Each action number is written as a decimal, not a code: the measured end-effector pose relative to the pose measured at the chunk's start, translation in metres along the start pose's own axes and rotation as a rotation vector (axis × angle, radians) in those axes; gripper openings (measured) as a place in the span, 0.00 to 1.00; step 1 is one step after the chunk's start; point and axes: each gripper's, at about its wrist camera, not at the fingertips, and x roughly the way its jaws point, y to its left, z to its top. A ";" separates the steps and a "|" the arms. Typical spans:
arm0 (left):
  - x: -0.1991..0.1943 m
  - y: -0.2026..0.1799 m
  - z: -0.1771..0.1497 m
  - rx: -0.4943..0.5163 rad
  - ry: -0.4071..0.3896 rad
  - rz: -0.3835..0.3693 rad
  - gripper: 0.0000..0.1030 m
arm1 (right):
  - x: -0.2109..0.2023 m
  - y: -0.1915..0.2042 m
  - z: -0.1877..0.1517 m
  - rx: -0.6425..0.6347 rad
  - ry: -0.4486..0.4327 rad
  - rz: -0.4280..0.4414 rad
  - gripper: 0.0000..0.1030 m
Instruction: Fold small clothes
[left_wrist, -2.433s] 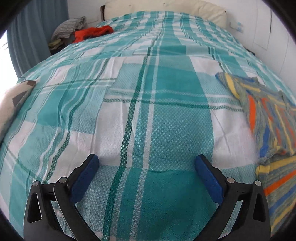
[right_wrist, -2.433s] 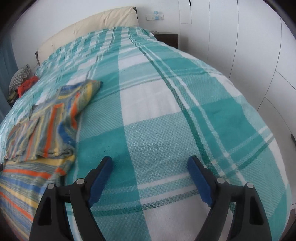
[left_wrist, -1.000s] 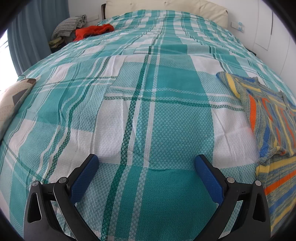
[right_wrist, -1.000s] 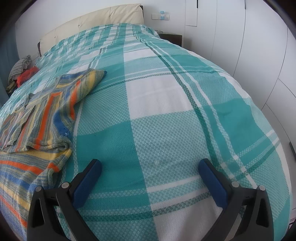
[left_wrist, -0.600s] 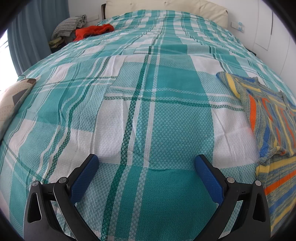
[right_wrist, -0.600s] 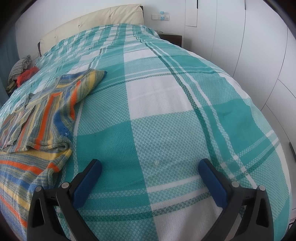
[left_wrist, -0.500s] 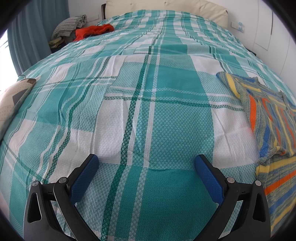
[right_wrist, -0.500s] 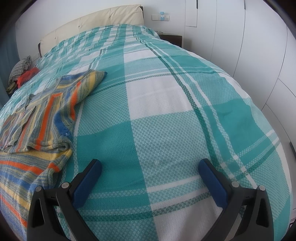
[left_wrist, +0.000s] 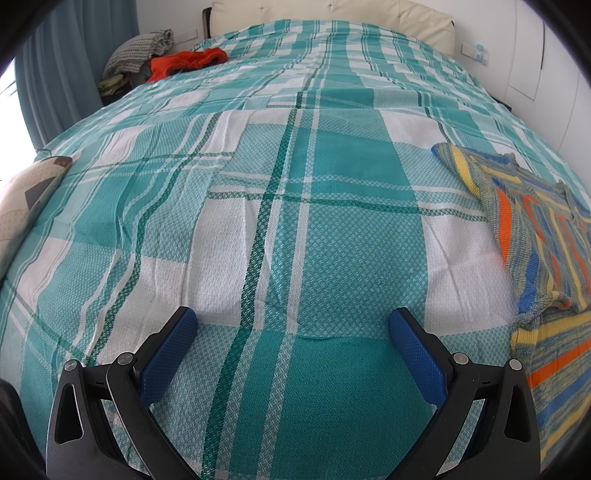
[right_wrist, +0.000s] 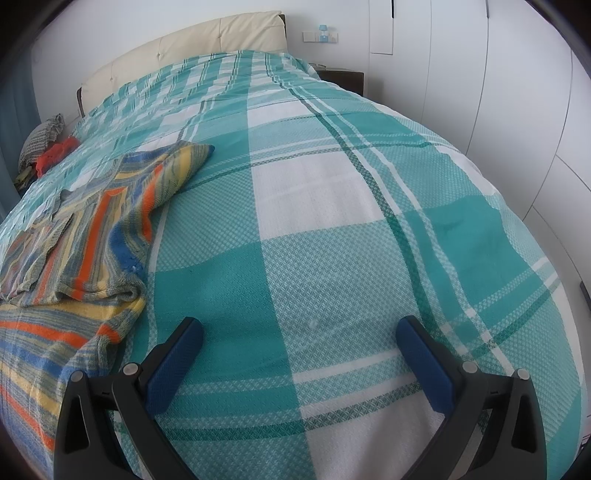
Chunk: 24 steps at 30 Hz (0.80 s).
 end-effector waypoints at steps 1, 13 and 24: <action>0.000 0.000 0.000 0.000 0.000 0.000 1.00 | 0.000 0.000 0.000 0.000 0.000 -0.001 1.00; 0.000 0.000 0.000 0.000 0.000 0.000 1.00 | 0.000 -0.001 -0.001 0.004 -0.003 0.004 1.00; 0.000 0.000 0.000 0.000 0.000 0.000 1.00 | 0.001 0.001 0.000 -0.004 0.001 -0.007 1.00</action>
